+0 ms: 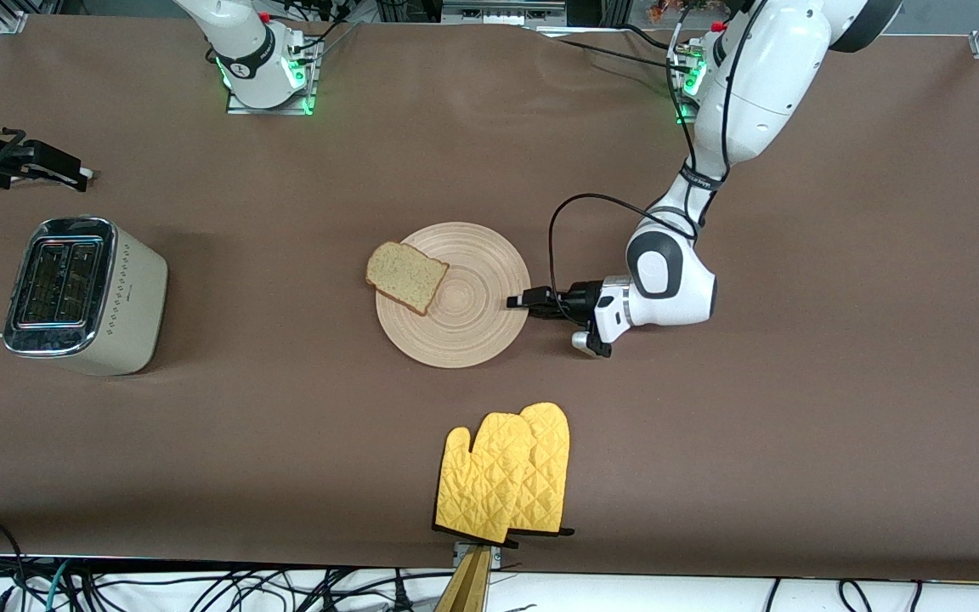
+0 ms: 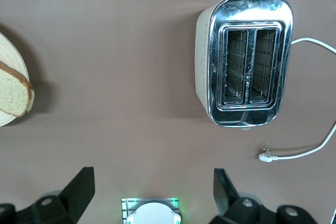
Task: Move plate and put bread in toaster
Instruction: 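Open the left gripper and draw it back from the plate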
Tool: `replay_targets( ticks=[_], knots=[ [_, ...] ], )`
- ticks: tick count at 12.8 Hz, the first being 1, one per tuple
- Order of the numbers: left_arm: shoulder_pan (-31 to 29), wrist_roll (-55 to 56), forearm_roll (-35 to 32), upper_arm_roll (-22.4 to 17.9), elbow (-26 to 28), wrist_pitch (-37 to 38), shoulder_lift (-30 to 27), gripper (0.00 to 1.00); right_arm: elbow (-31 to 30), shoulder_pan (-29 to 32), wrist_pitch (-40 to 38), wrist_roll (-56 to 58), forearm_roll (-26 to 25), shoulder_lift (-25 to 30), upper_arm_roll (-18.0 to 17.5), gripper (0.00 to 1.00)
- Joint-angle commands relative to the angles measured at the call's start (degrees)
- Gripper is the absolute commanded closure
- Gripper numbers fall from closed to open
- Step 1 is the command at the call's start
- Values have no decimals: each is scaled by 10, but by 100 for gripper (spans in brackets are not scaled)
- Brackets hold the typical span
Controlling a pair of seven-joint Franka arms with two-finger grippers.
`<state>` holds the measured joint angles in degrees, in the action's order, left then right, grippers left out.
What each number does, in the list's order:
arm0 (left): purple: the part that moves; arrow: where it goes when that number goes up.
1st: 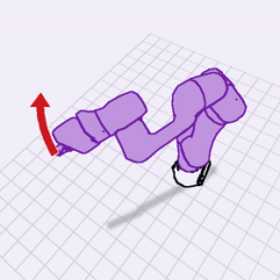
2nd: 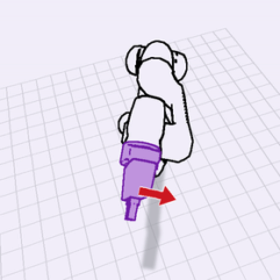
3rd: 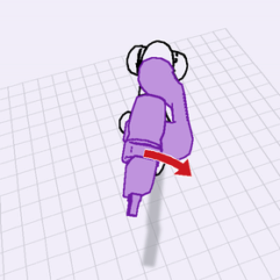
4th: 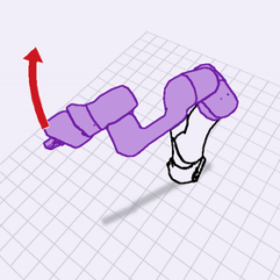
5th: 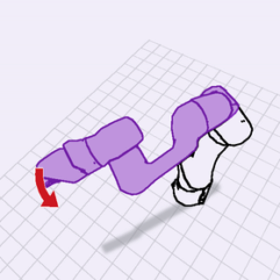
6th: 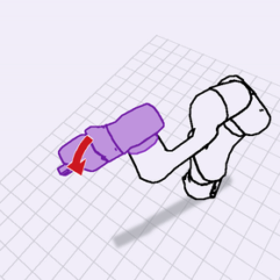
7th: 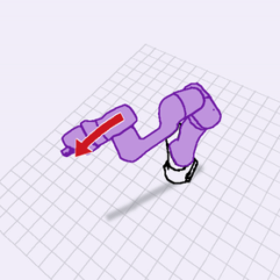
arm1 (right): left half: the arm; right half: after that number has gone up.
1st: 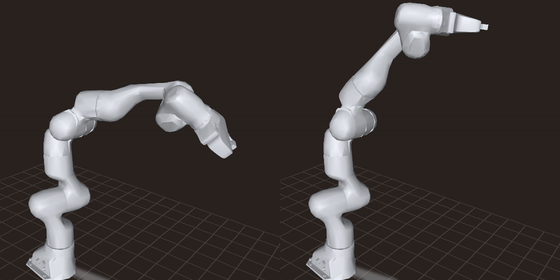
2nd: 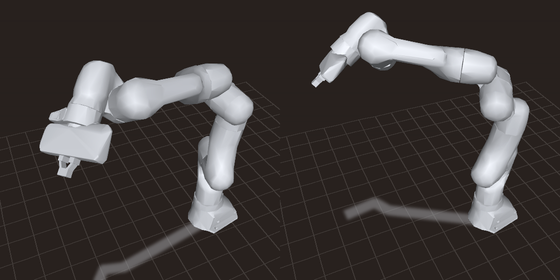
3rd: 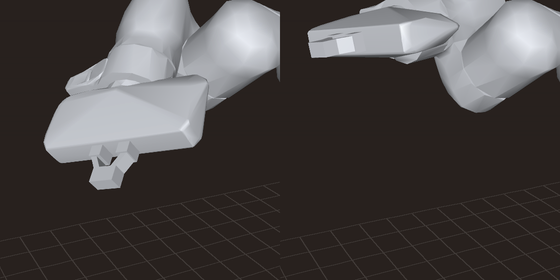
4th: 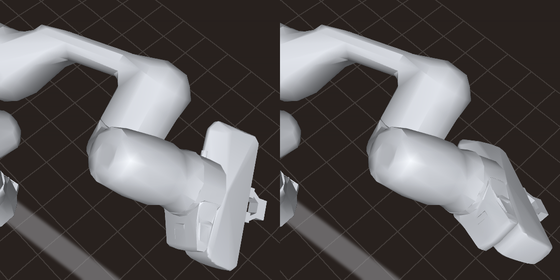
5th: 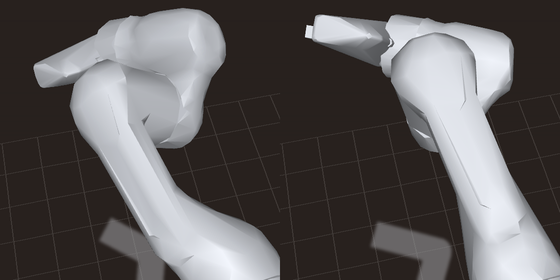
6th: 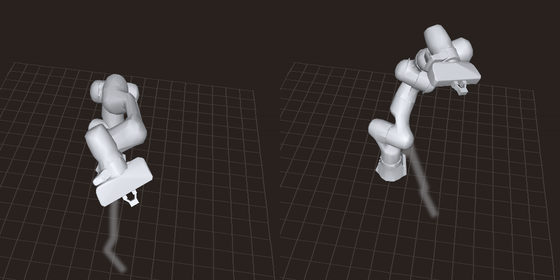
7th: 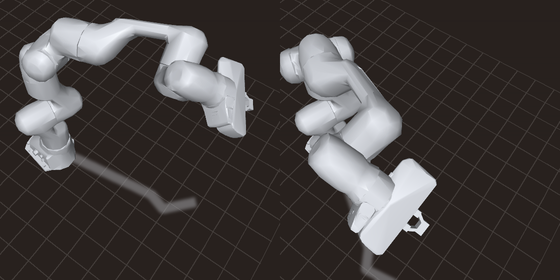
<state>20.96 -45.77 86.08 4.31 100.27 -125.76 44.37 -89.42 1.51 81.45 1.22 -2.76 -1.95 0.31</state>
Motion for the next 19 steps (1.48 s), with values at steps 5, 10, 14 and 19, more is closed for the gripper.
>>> replay_targets(
  ticks=[5,10,14,19],
  knots=[
    [-78,-38,0,-15,105,13,-112,0,11,4,-12,11,8,-1,1,0],
    [-171,-30,-297,-16,151,7,-270,0,12,4,-11,11,8,-1,1,0],
    [-253,-30,-353,-30,157,9,-369,0,14,2,-11,10,8,0,-2,0],
    [-254,192,-590,-30,164,28,-493,0,12,2,-12,9,8,-2,-2,0]
  ],
)
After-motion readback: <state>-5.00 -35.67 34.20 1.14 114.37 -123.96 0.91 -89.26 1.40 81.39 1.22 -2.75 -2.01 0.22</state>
